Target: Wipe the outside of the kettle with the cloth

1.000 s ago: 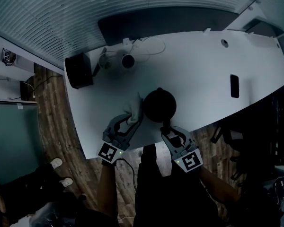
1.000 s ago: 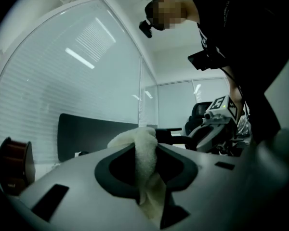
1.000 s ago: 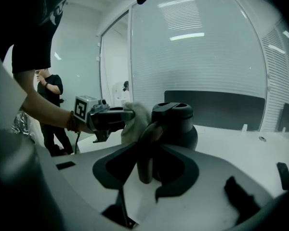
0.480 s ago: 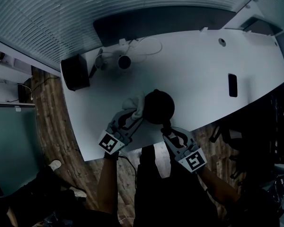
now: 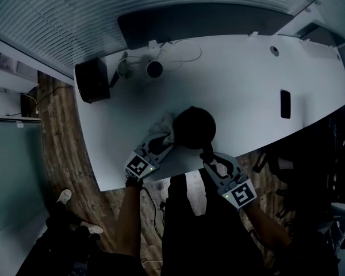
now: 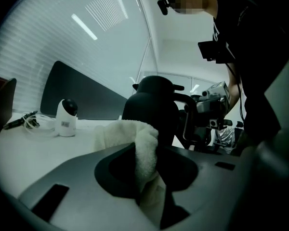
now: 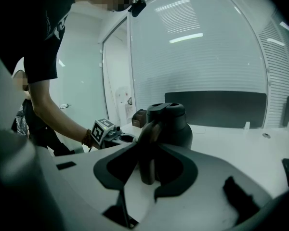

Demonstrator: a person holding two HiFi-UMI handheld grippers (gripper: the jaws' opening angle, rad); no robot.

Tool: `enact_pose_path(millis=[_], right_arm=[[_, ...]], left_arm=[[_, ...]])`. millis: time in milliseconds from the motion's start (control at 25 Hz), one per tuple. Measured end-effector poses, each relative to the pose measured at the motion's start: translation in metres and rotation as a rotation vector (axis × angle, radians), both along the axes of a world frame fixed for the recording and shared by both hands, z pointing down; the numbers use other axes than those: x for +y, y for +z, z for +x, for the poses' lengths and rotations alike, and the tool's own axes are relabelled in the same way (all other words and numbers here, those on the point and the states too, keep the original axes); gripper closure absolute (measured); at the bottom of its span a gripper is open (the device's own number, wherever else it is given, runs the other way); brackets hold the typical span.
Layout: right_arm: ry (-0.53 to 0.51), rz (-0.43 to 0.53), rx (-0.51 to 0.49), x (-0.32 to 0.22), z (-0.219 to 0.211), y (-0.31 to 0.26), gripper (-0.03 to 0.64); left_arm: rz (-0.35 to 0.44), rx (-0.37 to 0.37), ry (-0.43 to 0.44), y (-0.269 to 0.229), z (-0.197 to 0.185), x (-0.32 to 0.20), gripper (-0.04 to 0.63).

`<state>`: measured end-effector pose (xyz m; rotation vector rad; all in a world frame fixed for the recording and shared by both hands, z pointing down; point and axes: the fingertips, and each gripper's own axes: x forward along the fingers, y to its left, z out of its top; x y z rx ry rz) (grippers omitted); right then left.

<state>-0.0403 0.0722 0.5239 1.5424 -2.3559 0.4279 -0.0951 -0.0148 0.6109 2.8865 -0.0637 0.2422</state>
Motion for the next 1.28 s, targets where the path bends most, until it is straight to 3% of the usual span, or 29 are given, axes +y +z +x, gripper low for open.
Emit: enact_pose_path(millis=[80,240,400,520,720,960,1200,1280], right_arm=[[-0.008,0.000,0.004,0.001,0.000,0.001,0.502],[-0.021,-0.007,0.008,0.002,-0.001,0.001,0.501],[-0.030,-0.001,0.012,0.001,-0.001,0.000,0.501],[-0.026,0.005,0.010,0.001,-0.001,-0.001,0.501],[-0.032,0.005,0.008,-0.001,-0.002,-0.001,0.501],[-0.028,-0.006,-0.008,0.000,0.000,-0.001,0.501],[-0.038,-0.002,-0.016,-0.001,0.000,-0.002,0.501],[-0.044,-0.008,-0.014,-0.001,0.000,0.000,0.502]], left_arm=[[-0.022,0.042,-0.023,-0.009,-0.005,-0.004,0.485],[-0.044,0.178,-0.112,-0.074,-0.034,-0.033,0.485],[0.068,0.192,0.030,-0.121,-0.029,-0.048,0.485],[0.080,0.185,0.147,-0.127,-0.009,-0.052,0.485],[0.006,0.204,0.267,-0.108,0.017,-0.047,0.485],[-0.178,0.283,0.278,-0.087,0.016,-0.049,0.485],[-0.290,0.275,0.293,-0.053,0.013,-0.047,0.485],[-0.306,0.242,0.290,-0.039,0.012,-0.045,0.485]])
